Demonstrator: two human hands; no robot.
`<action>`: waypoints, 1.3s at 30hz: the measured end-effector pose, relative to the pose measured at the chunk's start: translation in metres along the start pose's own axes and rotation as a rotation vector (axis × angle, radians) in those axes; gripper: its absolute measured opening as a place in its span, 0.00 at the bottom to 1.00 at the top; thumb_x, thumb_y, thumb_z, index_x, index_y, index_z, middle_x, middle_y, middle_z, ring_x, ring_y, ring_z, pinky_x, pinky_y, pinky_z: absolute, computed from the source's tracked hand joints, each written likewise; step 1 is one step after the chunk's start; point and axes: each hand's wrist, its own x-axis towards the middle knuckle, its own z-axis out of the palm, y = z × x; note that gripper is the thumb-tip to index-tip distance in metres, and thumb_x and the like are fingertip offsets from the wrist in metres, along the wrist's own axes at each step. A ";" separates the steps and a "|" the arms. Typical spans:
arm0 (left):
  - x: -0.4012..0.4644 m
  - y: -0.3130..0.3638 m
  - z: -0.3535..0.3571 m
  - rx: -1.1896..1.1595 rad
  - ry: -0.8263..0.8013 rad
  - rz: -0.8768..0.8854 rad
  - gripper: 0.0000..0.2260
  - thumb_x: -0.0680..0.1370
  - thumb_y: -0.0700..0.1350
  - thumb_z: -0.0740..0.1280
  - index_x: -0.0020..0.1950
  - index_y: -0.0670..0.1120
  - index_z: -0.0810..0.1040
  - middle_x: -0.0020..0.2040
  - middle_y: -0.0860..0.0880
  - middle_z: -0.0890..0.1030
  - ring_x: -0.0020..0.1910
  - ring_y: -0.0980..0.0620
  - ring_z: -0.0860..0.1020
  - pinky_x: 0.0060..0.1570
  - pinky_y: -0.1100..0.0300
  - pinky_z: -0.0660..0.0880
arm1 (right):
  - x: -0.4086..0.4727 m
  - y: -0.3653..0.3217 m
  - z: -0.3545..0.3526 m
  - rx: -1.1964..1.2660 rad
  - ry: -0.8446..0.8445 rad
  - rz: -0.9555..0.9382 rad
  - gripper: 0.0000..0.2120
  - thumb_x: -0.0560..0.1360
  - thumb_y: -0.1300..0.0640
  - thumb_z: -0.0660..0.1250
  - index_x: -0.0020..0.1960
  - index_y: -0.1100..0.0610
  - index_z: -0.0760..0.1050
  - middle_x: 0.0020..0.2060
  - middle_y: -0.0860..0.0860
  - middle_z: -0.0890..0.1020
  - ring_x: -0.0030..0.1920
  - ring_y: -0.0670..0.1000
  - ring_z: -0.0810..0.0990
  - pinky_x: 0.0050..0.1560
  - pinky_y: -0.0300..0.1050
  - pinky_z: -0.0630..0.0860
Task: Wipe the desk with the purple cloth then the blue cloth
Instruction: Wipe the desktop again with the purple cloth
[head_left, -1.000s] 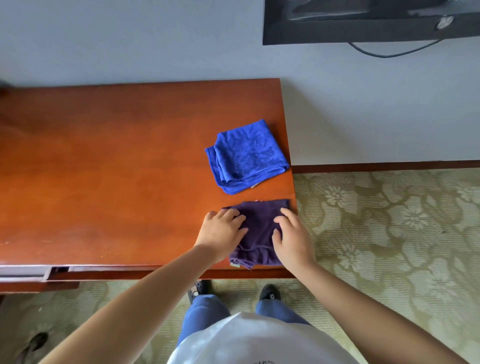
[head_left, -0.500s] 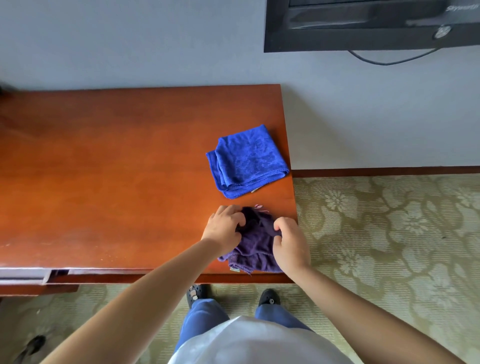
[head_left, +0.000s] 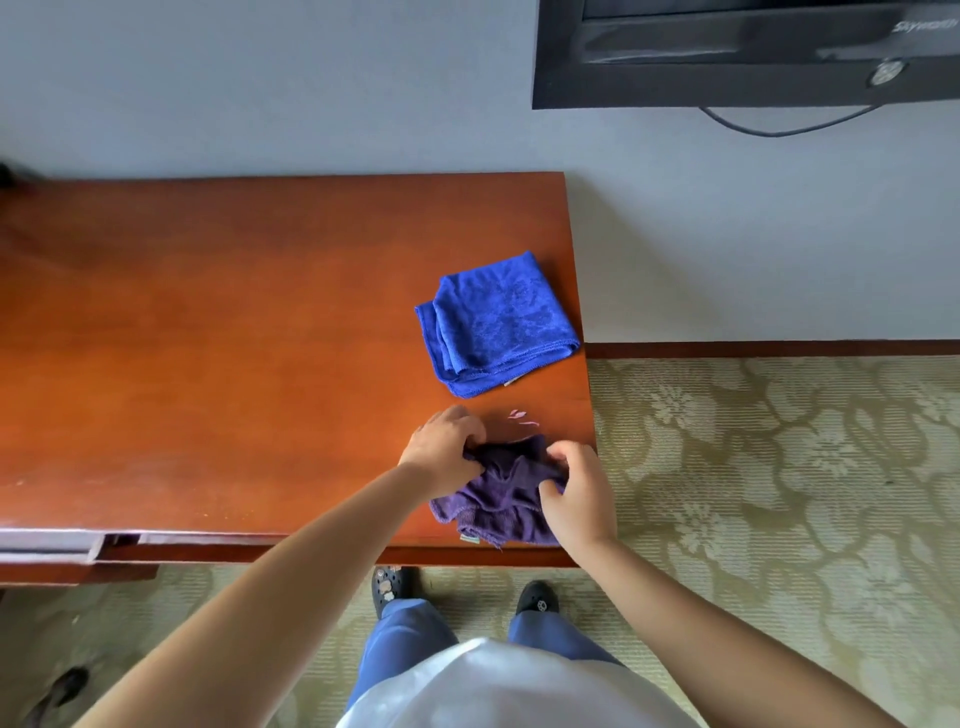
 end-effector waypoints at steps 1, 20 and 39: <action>-0.001 0.000 0.000 -0.031 -0.028 0.010 0.11 0.71 0.39 0.68 0.48 0.51 0.72 0.56 0.50 0.75 0.55 0.47 0.72 0.55 0.54 0.72 | 0.002 -0.002 -0.002 0.014 -0.016 0.038 0.13 0.71 0.67 0.66 0.53 0.56 0.75 0.48 0.46 0.76 0.46 0.46 0.73 0.45 0.38 0.67; -0.041 -0.065 -0.068 -0.536 -0.189 -0.138 0.15 0.74 0.39 0.72 0.60 0.45 0.79 0.52 0.49 0.80 0.52 0.53 0.76 0.53 0.63 0.71 | 0.017 -0.080 0.028 0.280 -0.101 0.022 0.06 0.79 0.56 0.62 0.55 0.56 0.72 0.46 0.50 0.80 0.48 0.54 0.77 0.54 0.54 0.73; -0.049 -0.193 -0.250 0.348 0.313 -0.113 0.10 0.74 0.54 0.69 0.53 0.53 0.79 0.46 0.52 0.80 0.49 0.47 0.76 0.51 0.58 0.65 | 0.103 -0.257 0.097 0.089 -0.003 -0.217 0.05 0.77 0.58 0.66 0.42 0.57 0.73 0.33 0.49 0.74 0.35 0.51 0.72 0.35 0.43 0.66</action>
